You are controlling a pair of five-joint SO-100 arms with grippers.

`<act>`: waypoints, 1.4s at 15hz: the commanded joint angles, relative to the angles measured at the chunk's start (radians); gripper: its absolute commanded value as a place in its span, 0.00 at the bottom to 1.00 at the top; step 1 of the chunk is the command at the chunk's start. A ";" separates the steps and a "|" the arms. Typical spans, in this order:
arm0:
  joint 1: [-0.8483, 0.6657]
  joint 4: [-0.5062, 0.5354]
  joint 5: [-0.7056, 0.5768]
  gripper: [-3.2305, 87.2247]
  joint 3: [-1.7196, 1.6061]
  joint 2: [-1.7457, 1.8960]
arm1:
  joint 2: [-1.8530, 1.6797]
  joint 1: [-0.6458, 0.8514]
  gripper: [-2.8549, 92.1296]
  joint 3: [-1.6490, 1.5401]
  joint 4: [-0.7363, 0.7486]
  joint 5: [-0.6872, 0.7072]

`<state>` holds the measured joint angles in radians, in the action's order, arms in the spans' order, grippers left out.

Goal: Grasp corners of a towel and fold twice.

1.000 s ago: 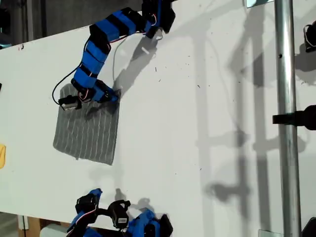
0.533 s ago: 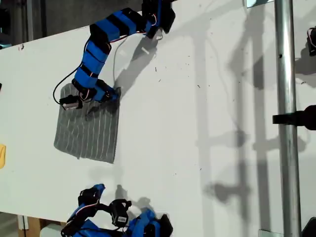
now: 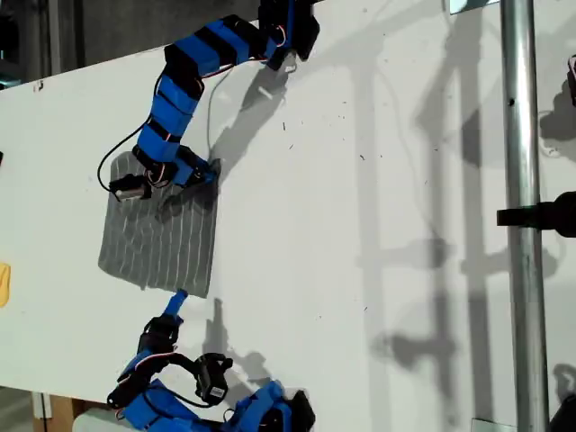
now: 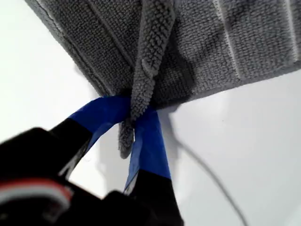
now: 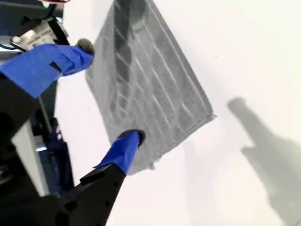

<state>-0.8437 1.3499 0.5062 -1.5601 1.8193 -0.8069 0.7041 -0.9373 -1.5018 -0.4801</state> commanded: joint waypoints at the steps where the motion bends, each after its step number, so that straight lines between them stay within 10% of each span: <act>1: -0.038 -0.009 -0.012 0.31 0.091 -0.067 | -0.057 -0.028 0.03 0.006 -0.008 -0.009; 7: -0.049 -0.021 -0.080 0.43 0.256 -0.416 | -0.072 -0.037 0.03 -0.008 -0.008 -0.009; 21: -0.095 0.011 -0.046 0.30 0.652 -0.979 | -0.135 -0.044 0.03 -0.031 -0.003 -0.009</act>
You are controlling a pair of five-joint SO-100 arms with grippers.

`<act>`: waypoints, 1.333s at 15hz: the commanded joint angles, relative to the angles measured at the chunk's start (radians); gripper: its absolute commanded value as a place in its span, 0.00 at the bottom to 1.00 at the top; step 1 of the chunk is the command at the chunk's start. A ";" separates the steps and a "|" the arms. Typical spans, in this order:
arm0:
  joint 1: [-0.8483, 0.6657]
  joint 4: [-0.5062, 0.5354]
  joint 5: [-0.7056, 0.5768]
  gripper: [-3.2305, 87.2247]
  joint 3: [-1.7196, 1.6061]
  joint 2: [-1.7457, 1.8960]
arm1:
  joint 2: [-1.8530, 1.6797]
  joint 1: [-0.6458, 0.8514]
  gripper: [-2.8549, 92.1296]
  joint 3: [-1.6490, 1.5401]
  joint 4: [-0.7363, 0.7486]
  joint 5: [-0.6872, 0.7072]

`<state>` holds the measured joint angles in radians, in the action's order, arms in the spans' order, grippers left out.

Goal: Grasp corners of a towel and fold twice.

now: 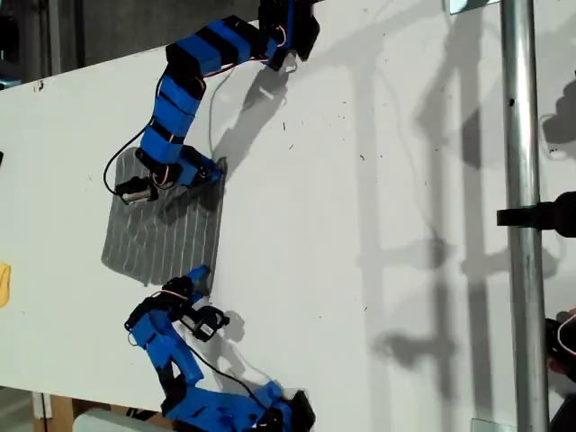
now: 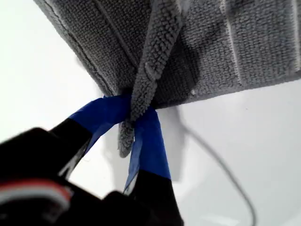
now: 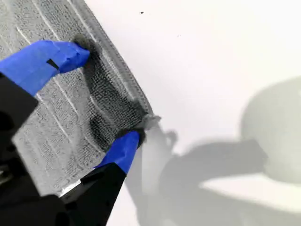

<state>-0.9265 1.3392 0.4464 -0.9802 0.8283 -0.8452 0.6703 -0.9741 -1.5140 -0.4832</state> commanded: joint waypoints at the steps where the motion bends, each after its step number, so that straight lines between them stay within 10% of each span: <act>1: -0.017 0.038 0.023 0.26 0.080 0.000 | -0.097 -0.011 0.03 0.006 0.009 -0.006; 5: -0.021 0.060 0.040 0.00 0.087 -0.008 | -0.098 -0.012 0.03 0.006 0.012 -0.008; 13: 0.230 0.216 0.118 0.00 -0.057 0.242 | -0.413 -0.152 0.03 -0.302 0.012 -0.120; 20: 0.836 -0.012 0.673 0.00 -0.862 0.988 | -0.920 -0.627 0.03 -0.723 -0.015 -0.578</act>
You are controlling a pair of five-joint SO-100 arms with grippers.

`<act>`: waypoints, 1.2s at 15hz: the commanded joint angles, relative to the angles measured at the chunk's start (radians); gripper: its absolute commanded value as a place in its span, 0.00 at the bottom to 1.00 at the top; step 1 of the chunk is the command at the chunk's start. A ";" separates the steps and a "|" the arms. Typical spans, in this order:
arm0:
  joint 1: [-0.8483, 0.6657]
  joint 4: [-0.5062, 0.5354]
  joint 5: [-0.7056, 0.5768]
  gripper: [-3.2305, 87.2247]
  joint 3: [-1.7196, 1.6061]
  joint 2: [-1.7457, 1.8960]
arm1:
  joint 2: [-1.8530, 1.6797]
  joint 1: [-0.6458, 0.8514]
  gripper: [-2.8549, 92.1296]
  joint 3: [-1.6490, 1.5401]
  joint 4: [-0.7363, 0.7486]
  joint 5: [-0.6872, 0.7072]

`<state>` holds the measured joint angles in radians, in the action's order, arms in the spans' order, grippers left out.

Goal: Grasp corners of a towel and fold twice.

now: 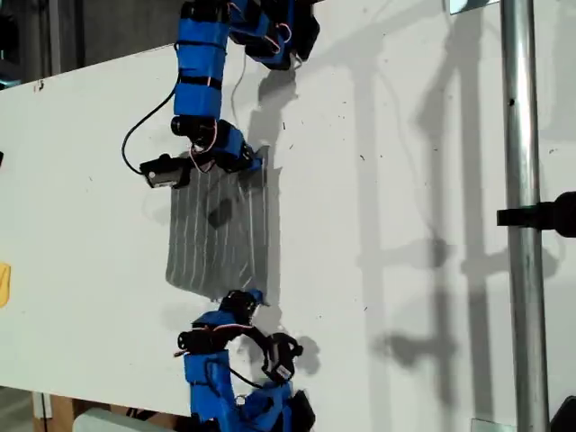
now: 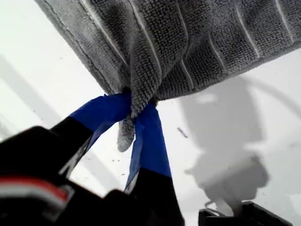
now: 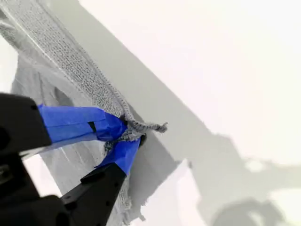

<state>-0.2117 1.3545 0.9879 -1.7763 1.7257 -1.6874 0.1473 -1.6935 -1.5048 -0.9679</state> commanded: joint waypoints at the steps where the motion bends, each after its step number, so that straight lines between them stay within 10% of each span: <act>1: 0.222 -0.081 0.238 0.00 -0.104 0.098 | -0.071 -0.202 0.03 -0.012 -0.015 -0.175; 7: 0.518 -0.213 0.538 0.00 -0.087 0.078 | 0.222 -0.557 0.03 0.253 0.060 -0.497; 11: 0.311 -0.244 0.281 0.00 -0.066 0.092 | 0.143 -0.365 0.03 0.196 -0.041 -0.396; 18: -0.436 -0.149 -0.316 0.00 0.232 -0.129 | 0.046 0.365 0.03 0.089 0.121 0.227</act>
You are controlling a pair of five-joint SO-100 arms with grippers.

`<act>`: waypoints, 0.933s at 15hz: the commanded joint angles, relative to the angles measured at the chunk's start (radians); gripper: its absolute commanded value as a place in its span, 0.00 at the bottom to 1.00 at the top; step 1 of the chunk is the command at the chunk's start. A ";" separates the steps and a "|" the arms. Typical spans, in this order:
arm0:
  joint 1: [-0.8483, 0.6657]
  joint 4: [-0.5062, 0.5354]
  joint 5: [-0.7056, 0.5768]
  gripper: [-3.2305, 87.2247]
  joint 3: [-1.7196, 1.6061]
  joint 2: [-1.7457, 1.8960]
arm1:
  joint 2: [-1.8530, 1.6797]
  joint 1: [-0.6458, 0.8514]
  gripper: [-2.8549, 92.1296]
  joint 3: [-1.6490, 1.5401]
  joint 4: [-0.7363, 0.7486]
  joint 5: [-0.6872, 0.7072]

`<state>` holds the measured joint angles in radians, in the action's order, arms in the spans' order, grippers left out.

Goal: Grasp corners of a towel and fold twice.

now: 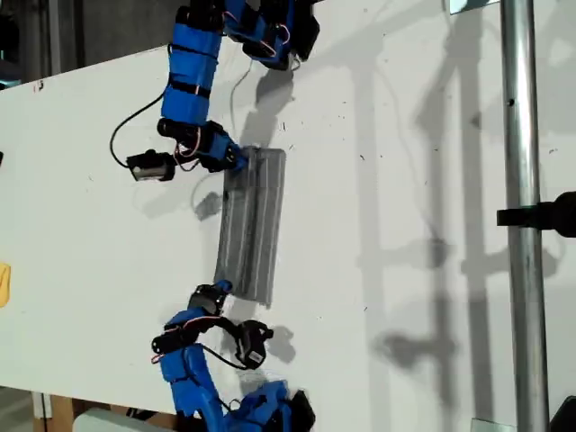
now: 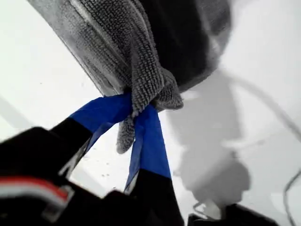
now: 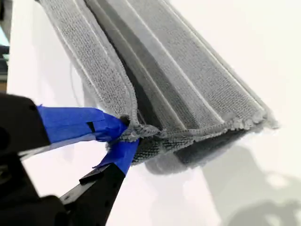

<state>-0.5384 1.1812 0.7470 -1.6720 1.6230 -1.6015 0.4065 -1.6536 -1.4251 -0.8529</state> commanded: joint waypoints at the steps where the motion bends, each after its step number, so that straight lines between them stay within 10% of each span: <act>1: -0.164 0.046 -0.118 0.00 0.210 -0.080 | -0.017 0.166 0.03 0.077 0.078 0.187; 6: -0.219 0.152 -0.172 0.00 0.403 -0.155 | 0.006 0.249 0.03 0.229 0.023 0.276; 14: -0.061 0.006 0.000 0.00 0.054 -0.158 | 0.046 0.107 0.03 -0.103 0.153 0.104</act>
<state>-0.6213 1.2011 0.7271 -1.6030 1.4481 -1.5524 0.5231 -1.7441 -1.2993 -0.7317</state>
